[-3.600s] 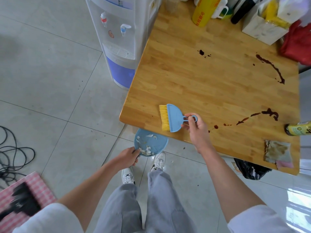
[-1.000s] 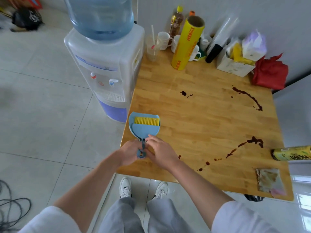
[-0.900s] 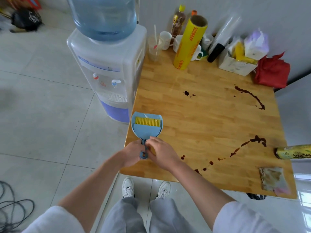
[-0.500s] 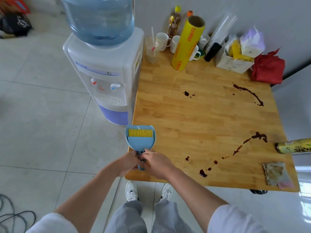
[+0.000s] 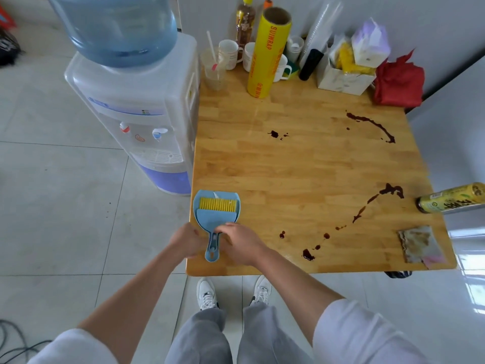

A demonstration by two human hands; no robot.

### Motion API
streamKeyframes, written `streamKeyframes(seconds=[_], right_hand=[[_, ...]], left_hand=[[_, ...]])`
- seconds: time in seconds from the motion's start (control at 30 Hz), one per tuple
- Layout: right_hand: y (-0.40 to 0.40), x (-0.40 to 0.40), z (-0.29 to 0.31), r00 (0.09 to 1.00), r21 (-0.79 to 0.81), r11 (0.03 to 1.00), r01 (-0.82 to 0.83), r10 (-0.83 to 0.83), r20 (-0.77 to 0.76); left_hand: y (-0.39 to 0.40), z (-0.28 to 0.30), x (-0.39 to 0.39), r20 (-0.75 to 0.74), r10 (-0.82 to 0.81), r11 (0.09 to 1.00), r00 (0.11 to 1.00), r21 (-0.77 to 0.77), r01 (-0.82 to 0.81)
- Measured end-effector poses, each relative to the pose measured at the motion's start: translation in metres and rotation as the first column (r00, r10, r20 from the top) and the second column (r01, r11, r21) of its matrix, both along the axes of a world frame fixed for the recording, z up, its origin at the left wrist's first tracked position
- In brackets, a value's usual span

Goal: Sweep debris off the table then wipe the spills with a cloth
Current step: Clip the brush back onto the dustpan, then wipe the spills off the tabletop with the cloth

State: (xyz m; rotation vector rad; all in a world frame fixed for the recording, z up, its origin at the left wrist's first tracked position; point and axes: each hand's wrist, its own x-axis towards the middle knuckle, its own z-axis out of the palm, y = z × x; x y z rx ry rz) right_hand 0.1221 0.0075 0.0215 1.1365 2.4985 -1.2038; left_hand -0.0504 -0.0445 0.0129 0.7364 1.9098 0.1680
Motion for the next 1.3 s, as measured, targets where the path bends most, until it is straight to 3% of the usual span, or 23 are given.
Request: streamKeyframes(seconds=[0.1, 0.27, 0.5, 0.7, 0.87, 1.0, 1.13, 1.23, 1.3], right_hand=[[0.018, 0.024, 0.010, 0.988, 0.094, 0.986, 0.136, -0.128, -0.085], [0.056, 0.095, 0.035, 0.924, 0.160, 0.910, 0.382, -0.375, -0.078], [0.086, 0.255, 0.069, 0.658, 0.152, 0.646, 0.748, -0.752, -0.041], [0.115, 0.408, 0.066, 0.460, 0.189, 0.457, 0.869, -0.887, 0.026], [0.143, 0.526, 0.037, 0.307, 0.198, 0.323, 0.926, -0.946, 0.108], [0.159, 0.568, 0.003, 0.360, 0.127, 0.385, 0.914, -0.915, 0.185], [0.166, 0.566, -0.016, 0.366, -0.031, 0.366, 0.930, -0.916, 0.165], [0.173, 0.567, -0.023, 0.431, 0.029, 0.454, 0.890, -0.862, 0.267], [0.180, 0.567, -0.021, 0.521, -0.045, 0.540, 0.841, -0.782, 0.342]], left_hand=[[0.019, 0.018, 0.012, 0.003, 0.013, 0.999, 1.000, 0.036, -0.013], [0.084, 0.054, 0.091, 0.058, -0.190, 0.964, 0.980, 0.201, 0.175], [0.159, 0.080, 0.240, 0.131, -0.489, 0.852, 0.863, 0.285, 0.439], [0.209, 0.071, 0.372, 0.118, -0.623, 0.768, 0.774, 0.284, 0.574], [0.233, 0.040, 0.480, 0.069, -0.613, 0.770, 0.787, 0.276, 0.576], [0.249, 0.006, 0.543, 0.013, -0.577, 0.794, 0.816, 0.241, 0.558], [0.252, -0.014, 0.571, 0.019, -0.510, 0.842, 0.860, 0.212, 0.495], [0.252, -0.024, 0.582, 0.038, -0.506, 0.855, 0.862, 0.158, 0.495], [0.254, -0.025, 0.585, 0.036, -0.551, 0.831, 0.834, 0.122, 0.543]])
